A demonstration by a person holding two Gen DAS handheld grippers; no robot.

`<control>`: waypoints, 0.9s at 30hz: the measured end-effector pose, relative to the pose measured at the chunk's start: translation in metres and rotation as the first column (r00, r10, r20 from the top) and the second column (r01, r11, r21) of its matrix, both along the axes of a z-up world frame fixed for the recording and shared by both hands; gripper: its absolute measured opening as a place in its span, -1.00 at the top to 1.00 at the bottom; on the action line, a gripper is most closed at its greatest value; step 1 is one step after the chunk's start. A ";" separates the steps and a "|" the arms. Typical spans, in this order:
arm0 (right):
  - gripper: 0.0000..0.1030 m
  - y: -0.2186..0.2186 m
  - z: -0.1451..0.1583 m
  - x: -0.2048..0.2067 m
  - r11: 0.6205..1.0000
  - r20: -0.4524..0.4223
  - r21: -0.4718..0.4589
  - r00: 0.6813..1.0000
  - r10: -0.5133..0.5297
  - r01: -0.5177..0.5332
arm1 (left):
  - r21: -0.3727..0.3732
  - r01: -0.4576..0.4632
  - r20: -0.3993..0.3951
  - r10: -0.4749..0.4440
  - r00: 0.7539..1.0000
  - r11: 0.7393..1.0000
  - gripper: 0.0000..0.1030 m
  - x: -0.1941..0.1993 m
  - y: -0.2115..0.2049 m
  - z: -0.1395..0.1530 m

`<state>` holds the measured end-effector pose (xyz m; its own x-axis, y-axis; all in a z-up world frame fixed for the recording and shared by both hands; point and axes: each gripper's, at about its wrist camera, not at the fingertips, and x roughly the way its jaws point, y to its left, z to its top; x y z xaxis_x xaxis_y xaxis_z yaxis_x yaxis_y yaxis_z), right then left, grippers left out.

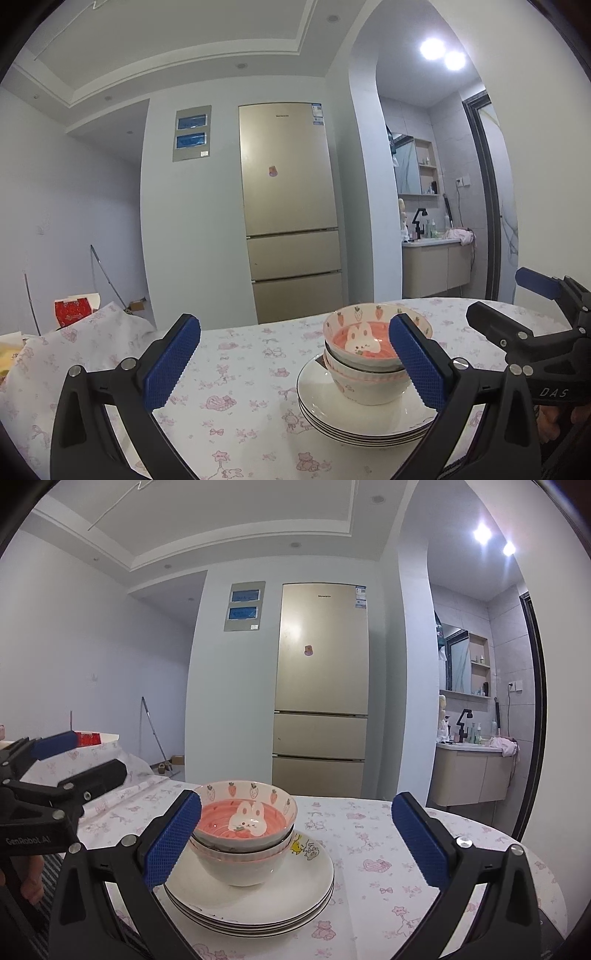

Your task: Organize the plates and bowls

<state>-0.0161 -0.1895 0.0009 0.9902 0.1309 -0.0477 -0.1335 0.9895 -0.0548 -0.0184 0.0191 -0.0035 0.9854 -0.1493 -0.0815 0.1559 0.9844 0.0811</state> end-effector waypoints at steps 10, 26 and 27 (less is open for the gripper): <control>-1.00 -0.006 -0.001 -0.002 1.000 -0.001 0.024 1.000 -0.009 0.009 | -0.005 0.003 -0.005 -0.003 1.000 1.000 -1.00 0.000 0.000 -0.001; -1.00 -0.012 0.000 -0.001 0.999 -0.007 0.039 1.000 -0.015 0.015 | 0.004 0.001 -0.014 -0.001 1.000 1.000 -1.00 0.004 -0.001 -0.005; -1.00 -0.012 0.000 0.000 0.999 -0.006 0.037 1.000 -0.015 0.015 | 0.004 0.002 -0.013 -0.002 1.000 1.000 -1.00 0.004 -0.002 -0.004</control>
